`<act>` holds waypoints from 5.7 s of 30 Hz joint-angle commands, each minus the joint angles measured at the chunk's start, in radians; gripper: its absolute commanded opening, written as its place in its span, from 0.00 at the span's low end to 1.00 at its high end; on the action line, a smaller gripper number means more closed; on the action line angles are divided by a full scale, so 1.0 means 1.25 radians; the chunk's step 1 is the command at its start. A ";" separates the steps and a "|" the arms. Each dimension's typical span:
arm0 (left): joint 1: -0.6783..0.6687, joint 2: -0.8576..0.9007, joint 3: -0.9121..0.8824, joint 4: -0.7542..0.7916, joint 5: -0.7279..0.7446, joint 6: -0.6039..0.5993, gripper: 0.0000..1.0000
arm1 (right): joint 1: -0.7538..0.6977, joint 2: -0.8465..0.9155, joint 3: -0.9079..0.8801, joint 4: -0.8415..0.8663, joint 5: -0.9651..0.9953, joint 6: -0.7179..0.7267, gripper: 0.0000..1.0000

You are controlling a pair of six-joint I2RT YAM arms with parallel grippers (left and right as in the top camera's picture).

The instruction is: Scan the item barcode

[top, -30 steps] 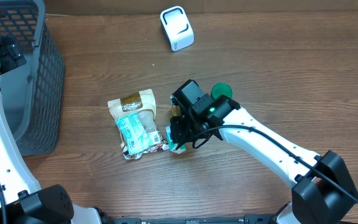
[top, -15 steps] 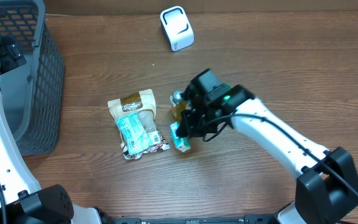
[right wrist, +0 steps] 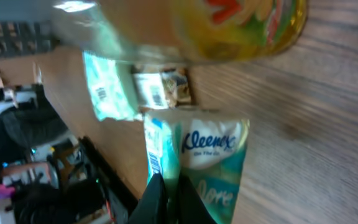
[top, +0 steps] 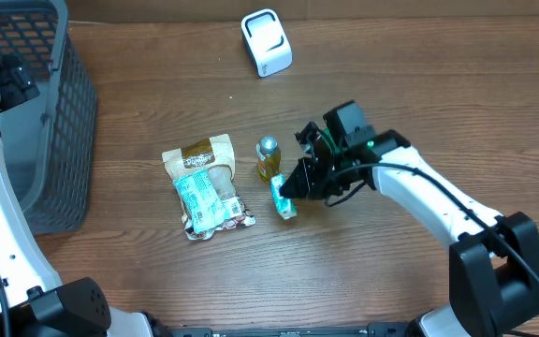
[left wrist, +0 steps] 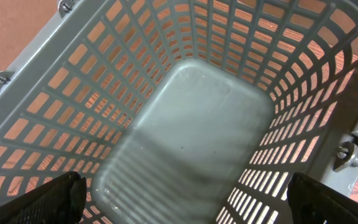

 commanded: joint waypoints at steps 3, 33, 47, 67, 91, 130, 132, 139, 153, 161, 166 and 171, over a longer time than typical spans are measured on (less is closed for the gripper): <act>-0.002 -0.002 0.012 0.000 0.006 0.015 1.00 | 0.001 -0.013 -0.141 0.211 -0.044 0.129 0.04; -0.002 -0.002 0.012 0.000 0.006 0.015 0.99 | 0.001 -0.028 -0.260 0.425 0.028 0.230 0.50; -0.002 -0.002 0.012 0.000 0.006 0.015 1.00 | 0.081 -0.060 -0.016 0.053 0.334 0.192 0.60; -0.002 -0.002 0.012 0.000 0.006 0.015 1.00 | 0.283 0.014 -0.025 0.034 0.605 0.259 0.72; -0.002 -0.002 0.012 0.000 0.006 0.015 1.00 | 0.284 0.069 -0.025 0.085 0.663 0.267 0.19; -0.002 -0.002 0.012 0.000 0.006 0.015 1.00 | 0.204 0.033 -0.023 -0.009 0.755 0.267 0.40; -0.002 -0.002 0.012 0.000 0.006 0.015 1.00 | 0.204 0.033 -0.023 -0.009 0.755 0.267 0.55; -0.002 -0.002 0.012 0.000 0.006 0.015 1.00 | 0.204 0.033 -0.023 -0.005 0.755 0.267 0.72; -0.002 -0.002 0.012 0.000 0.006 0.015 1.00 | 0.141 -0.033 0.168 -0.138 0.761 0.203 0.73; -0.002 -0.002 0.012 0.000 0.006 0.015 0.99 | 0.059 -0.039 0.185 -0.139 0.764 0.170 0.93; -0.002 -0.002 0.012 0.000 0.006 0.015 0.99 | 0.010 -0.036 0.185 -0.126 0.767 0.168 0.94; -0.002 -0.002 0.012 0.000 0.006 0.015 1.00 | -0.011 -0.035 0.184 -0.107 0.767 0.167 1.00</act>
